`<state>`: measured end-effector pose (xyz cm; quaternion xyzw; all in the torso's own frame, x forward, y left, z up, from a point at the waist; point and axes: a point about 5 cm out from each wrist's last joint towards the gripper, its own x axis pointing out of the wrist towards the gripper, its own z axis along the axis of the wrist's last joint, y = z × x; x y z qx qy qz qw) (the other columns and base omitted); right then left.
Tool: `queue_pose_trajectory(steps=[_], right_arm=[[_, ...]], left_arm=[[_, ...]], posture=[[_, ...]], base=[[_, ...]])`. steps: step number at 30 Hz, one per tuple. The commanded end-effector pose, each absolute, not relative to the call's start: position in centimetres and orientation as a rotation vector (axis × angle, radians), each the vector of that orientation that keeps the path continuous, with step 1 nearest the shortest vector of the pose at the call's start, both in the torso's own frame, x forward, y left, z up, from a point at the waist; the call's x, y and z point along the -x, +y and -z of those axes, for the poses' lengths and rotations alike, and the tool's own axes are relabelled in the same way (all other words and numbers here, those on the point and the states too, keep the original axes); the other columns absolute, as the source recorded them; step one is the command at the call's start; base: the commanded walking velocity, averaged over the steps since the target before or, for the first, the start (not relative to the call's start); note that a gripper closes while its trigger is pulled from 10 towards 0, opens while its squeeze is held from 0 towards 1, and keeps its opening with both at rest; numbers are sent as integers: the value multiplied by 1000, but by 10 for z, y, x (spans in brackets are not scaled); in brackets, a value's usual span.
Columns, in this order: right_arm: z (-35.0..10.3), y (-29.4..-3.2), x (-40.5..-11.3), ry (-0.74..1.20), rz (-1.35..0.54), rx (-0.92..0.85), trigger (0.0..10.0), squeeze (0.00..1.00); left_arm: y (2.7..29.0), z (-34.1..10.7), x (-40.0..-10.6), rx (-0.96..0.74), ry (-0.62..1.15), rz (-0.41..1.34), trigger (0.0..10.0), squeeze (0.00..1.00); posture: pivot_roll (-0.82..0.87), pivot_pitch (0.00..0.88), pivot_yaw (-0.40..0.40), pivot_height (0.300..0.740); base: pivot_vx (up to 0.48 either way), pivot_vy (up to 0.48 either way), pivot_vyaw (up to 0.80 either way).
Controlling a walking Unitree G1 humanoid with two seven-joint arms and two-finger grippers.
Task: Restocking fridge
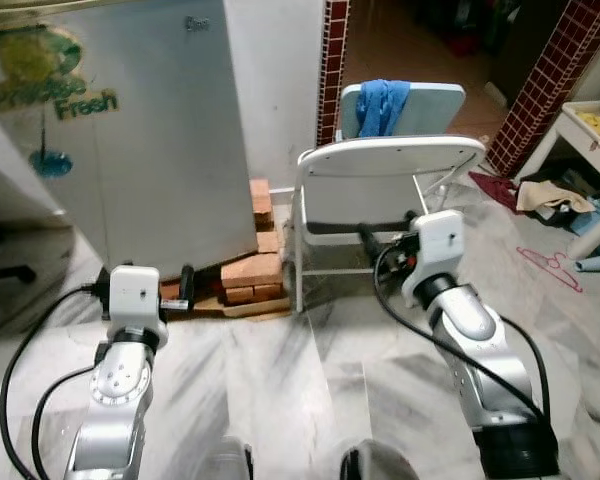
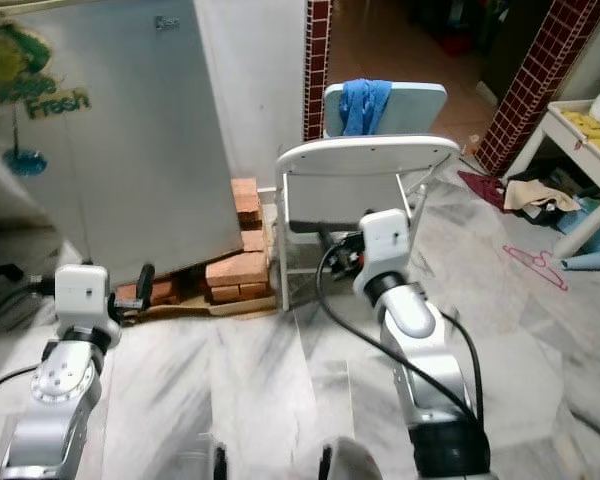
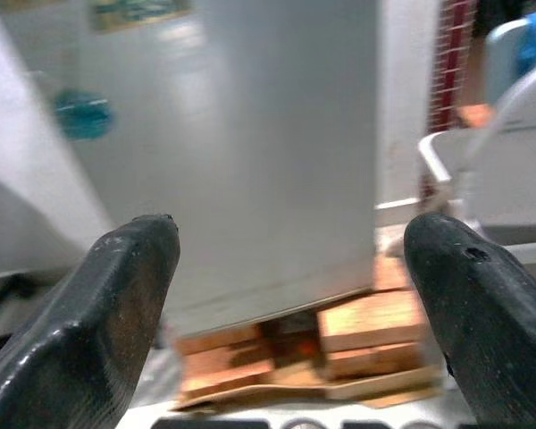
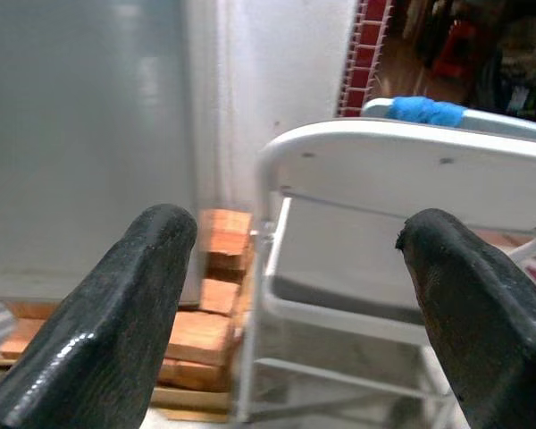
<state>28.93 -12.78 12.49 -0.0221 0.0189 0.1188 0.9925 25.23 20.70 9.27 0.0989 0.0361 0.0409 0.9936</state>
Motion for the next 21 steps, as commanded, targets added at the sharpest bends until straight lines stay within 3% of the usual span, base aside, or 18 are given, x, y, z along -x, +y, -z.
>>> queue_pose_trajectory(steps=[1,6,13,21], right_arm=[[-131,-130,-289,8,-201,80,10000,0],[-128,-138,-285,-1,-157,64,10000,0],[-116,-155,-280,24,-64,158,10000,0],[-105,-163,-284,58,-3,63,10000,0]], left_arm=[[203,-92,-256,-200,70,-72,10000,0],[192,-90,-259,-183,70,-35,10000,0],[202,-79,-247,-160,108,-98,10000,0],[203,-74,-242,-134,118,-118,10000,0]], posture=[[-21,91,3,740],[-31,89,-9,740],[-26,64,-40,740],[-10,46,-55,740]], base=[[0,465,0],[0,464,0],[0,465,0],[0,467,0]])
